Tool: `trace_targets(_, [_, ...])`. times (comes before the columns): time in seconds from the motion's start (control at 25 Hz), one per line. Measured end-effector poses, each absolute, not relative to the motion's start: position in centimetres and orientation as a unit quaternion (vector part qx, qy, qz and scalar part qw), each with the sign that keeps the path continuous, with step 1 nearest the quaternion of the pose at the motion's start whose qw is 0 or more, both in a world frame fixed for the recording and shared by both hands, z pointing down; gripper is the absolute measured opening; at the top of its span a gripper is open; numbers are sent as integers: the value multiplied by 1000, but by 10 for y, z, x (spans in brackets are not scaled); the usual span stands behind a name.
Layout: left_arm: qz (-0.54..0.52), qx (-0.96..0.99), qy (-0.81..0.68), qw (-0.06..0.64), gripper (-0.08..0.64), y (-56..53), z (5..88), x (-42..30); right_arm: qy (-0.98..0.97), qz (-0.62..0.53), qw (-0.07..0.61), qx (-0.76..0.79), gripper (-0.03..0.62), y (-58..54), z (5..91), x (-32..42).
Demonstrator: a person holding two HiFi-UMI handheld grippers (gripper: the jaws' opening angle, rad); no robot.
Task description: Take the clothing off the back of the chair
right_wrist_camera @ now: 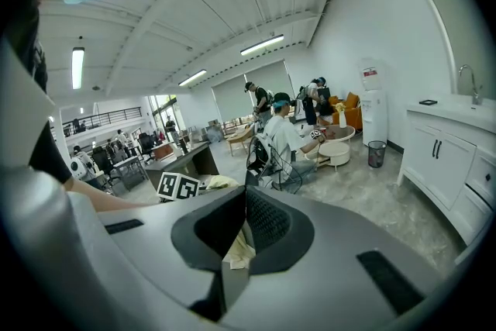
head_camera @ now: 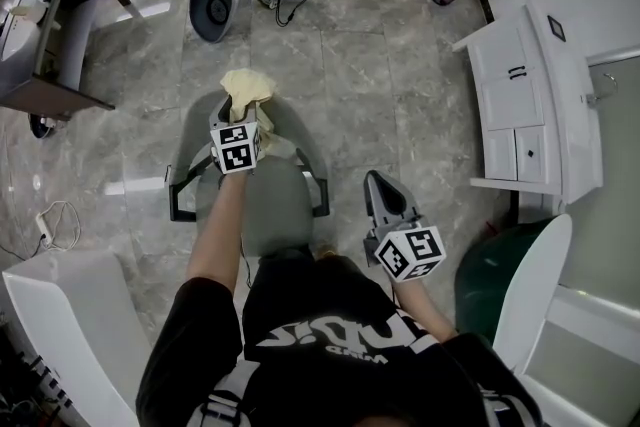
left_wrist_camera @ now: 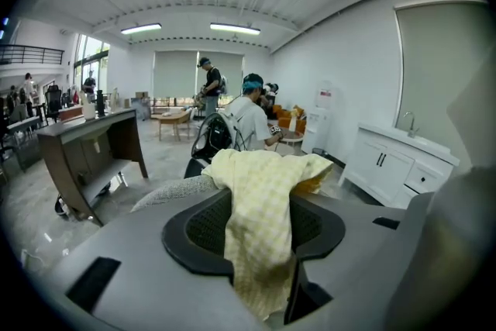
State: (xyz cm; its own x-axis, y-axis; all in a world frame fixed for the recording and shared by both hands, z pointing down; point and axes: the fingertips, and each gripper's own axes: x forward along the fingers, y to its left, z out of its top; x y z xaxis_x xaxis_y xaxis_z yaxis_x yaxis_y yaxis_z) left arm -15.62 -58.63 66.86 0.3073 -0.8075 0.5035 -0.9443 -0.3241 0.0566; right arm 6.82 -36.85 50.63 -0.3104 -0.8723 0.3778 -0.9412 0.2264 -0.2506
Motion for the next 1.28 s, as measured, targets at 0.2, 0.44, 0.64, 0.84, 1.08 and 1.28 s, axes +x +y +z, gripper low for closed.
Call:
trace_targets(0.2, [201,788,-557,165,164,-583,660,-158,-777,218,77,585,14,-364,504,69])
trace_targets(0.44, [173,797,-561,143,149,-587,625,-154,-778,214,73,586,14,-363,499,72])
trace_targets(0.64, [132,806,-565,115,149,-589,566,-152,-781,211,65,584,14,-360,496,73])
trace_targets(0.84, [91,817,-565,71,149,-580,489,-149,-784,208,55,582,14,-361,493,75])
trace_targets(1.08, [70,827,-557,33,149,-569,417,-151,-794,203,37,572,15,-362,484,67])
trace_targets(1.28, [57,827,-559,26,149,-543,389,-150,-803,200,28,561,15,-355,479,66])
